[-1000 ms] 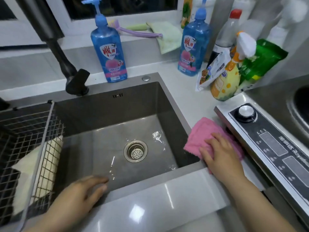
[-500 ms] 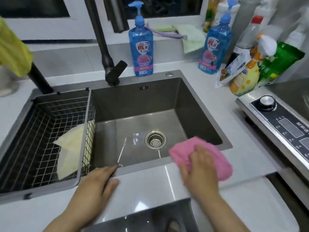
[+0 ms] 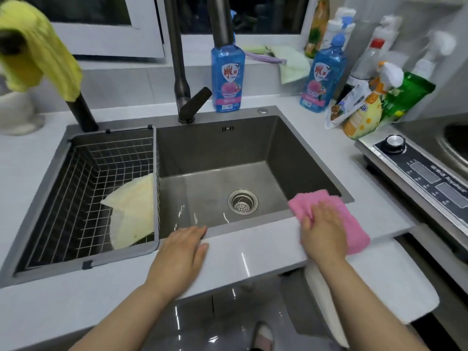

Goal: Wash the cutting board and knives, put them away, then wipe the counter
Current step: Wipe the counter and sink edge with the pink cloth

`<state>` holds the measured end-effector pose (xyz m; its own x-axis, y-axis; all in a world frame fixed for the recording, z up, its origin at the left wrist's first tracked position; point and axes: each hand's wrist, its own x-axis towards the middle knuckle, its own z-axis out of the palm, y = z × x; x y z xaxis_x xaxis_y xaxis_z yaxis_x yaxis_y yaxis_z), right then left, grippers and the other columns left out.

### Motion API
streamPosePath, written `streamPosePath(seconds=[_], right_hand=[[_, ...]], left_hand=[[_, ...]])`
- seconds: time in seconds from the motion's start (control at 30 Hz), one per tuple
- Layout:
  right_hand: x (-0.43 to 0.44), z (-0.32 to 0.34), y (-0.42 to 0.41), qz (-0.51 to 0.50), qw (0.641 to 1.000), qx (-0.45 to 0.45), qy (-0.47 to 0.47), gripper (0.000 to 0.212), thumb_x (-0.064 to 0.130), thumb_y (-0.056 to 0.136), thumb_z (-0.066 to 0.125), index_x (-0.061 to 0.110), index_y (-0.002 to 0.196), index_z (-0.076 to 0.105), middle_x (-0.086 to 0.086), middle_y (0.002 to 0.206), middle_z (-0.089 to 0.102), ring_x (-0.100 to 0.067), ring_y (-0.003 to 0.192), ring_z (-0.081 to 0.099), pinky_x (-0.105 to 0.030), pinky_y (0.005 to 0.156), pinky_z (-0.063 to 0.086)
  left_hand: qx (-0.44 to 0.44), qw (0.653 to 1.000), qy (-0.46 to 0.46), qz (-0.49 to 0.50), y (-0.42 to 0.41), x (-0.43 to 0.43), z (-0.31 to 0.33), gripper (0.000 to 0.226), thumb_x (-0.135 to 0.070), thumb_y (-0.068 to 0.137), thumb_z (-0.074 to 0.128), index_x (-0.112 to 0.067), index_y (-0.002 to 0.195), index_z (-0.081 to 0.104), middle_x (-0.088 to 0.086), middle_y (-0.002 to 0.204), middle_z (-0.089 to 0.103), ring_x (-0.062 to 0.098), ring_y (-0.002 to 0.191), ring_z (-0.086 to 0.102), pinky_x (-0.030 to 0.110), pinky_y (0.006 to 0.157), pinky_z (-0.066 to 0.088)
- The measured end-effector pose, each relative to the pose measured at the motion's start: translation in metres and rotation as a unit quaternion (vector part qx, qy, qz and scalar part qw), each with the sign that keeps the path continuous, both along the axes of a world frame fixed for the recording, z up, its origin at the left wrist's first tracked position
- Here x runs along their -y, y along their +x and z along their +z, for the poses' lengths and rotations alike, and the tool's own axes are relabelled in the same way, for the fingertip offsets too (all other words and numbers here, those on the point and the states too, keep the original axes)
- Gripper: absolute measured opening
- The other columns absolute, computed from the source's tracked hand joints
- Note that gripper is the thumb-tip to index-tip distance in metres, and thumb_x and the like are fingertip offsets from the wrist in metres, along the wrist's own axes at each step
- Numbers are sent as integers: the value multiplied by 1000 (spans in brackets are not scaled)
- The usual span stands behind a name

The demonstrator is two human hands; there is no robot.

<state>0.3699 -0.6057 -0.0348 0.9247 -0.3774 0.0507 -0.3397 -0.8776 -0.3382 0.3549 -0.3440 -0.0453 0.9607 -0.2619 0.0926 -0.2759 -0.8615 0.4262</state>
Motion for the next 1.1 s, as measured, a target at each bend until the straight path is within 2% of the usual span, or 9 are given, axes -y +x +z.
streamPosePath(seconds=[0.13, 0.27, 0.4, 0.53, 0.63, 0.73, 0.87, 1.0, 1.1], right_hand=[[-86, -2, -22, 193, 981, 18, -28, 43, 28, 70, 37, 11, 85, 74, -11, 90, 74, -28, 83, 72, -39, 62, 57], [-98, -10, -32, 293, 956, -18, -19, 46, 36, 73, 39, 23, 103, 72, 0, 113, 69, -22, 106, 65, -42, 87, 50], [-62, -3, -21, 202, 979, -18, 11, 64, 50, 81, 25, 21, 133, 49, 0, 146, 40, -20, 138, 33, -35, 116, 18], [-92, 0, -20, 126, 990, -52, -21, 52, 34, 98, 26, 18, 147, 19, -1, 157, 10, -20, 146, 5, -32, 118, 2], [-157, -5, -32, 201, 976, -74, -42, 47, 30, 96, 28, 15, 138, 42, -7, 149, 35, -27, 139, 31, -38, 114, 20], [-207, -7, -50, 300, 951, -66, -25, 47, 36, 77, 36, 19, 103, 71, -5, 112, 69, -28, 103, 66, -41, 86, 49], [-213, -3, -61, 349, 935, -61, -18, 57, 41, 80, 30, 15, 122, 60, -1, 131, 54, -23, 125, 45, -39, 101, 28], [-233, 5, -77, 390, 917, -84, -15, 47, 38, 73, 39, 22, 107, 67, 6, 109, 70, -20, 99, 68, -31, 87, 41], [-273, 2, -87, 502, 861, -64, -53, 44, 45, 72, 36, 36, 113, 50, 16, 111, 67, -10, 102, 66, -26, 102, 39]], left_hand=[[7, 1000, -24, 5, 0, -2, -3, 73, -50, 78, 16, -8, 122, 57, 7, 124, 60, 25, 114, 55, 32, 102, 34], [2, 995, -94, 26, -2, -5, 2, 74, -51, 75, 20, -8, 125, 54, 6, 130, 55, 21, 121, 50, 26, 102, 27], [26, 990, -111, 81, -20, -42, 11, 63, -42, 77, 26, -7, 117, 60, 8, 124, 59, 10, 115, 49, 24, 98, 32], [72, 978, -42, 191, -55, -116, 8, 50, -31, 78, 35, -1, 103, 66, 18, 106, 67, 33, 96, 62, 44, 82, 45], [73, 956, -17, 285, -74, -170, 5, 57, -36, 79, 32, 4, 102, 65, 23, 105, 66, 43, 94, 62, 53, 82, 46], [71, 931, 12, 358, -83, -217, 1, 56, -33, 80, 35, 10, 102, 64, 30, 106, 64, 48, 96, 60, 55, 86, 45], [64, 911, 28, 406, -88, -250, -7, 55, -30, 80, 35, 11, 104, 63, 31, 111, 61, 48, 102, 57, 55, 92, 42], [77, 911, 36, 403, -89, -251, -14, 60, -35, 81, 29, 9, 99, 66, 29, 106, 63, 46, 98, 59, 53, 88, 44], [71, 911, 29, 406, -89, -252, -15, 60, -34, 83, 26, 7, 98, 67, 27, 105, 64, 44, 97, 60, 54, 89, 45]])
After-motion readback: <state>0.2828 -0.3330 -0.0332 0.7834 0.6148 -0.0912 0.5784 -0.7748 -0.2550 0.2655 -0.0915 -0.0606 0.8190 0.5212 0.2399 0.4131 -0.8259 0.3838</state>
